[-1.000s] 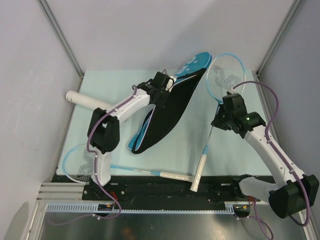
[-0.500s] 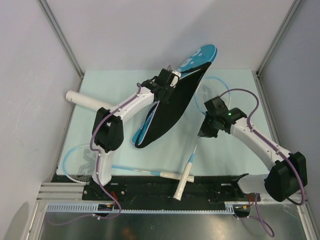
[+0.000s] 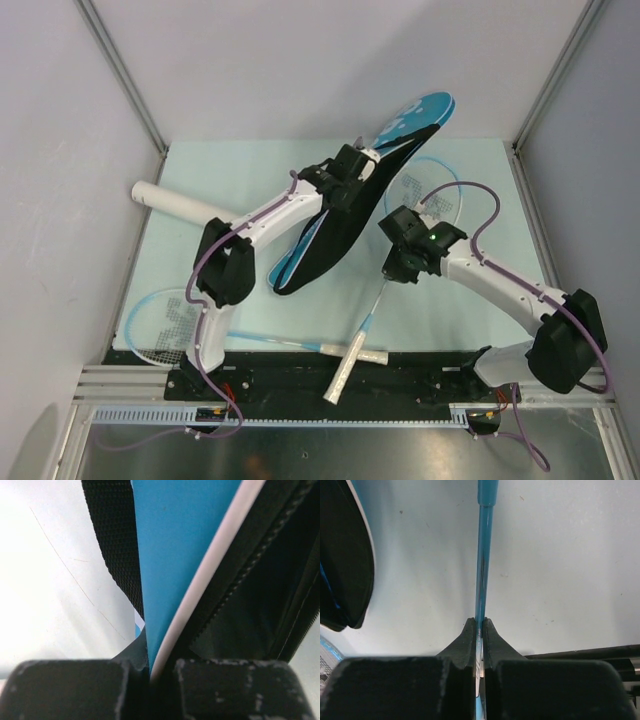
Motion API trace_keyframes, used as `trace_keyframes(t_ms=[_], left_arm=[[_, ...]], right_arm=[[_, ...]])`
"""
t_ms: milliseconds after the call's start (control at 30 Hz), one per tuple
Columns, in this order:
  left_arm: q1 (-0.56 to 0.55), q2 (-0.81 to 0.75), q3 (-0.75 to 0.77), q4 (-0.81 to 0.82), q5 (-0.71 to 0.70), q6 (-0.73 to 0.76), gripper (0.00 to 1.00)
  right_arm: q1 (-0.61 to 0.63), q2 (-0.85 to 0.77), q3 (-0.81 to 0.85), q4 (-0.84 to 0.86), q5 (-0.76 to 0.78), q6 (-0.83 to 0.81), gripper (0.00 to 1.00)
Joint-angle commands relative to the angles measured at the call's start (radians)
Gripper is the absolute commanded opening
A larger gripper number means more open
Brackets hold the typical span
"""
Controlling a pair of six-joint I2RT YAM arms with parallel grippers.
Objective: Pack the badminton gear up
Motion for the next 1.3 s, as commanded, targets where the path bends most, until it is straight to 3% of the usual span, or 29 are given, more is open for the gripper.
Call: trace_keyframes(t_ms=[0, 867, 1267], left_arm=[[0.000, 0.010, 0.092, 0.057, -0.017, 0.041, 0.00], [0.002, 0.045, 0.118, 0.057, 0.003, 0.121, 0.00], [-0.047, -0.007, 0.063, 0.057, 0.029, 0.125, 0.00]], right_arm=[[0.049, -0.052, 0.048, -0.016, 0.101, 0.059, 0.00], [0.135, -0.178, -0.081, -0.032, 0.110, 0.103, 0.00], [0.103, -0.038, -0.029, 0.072, 0.050, 0.080, 0.00]])
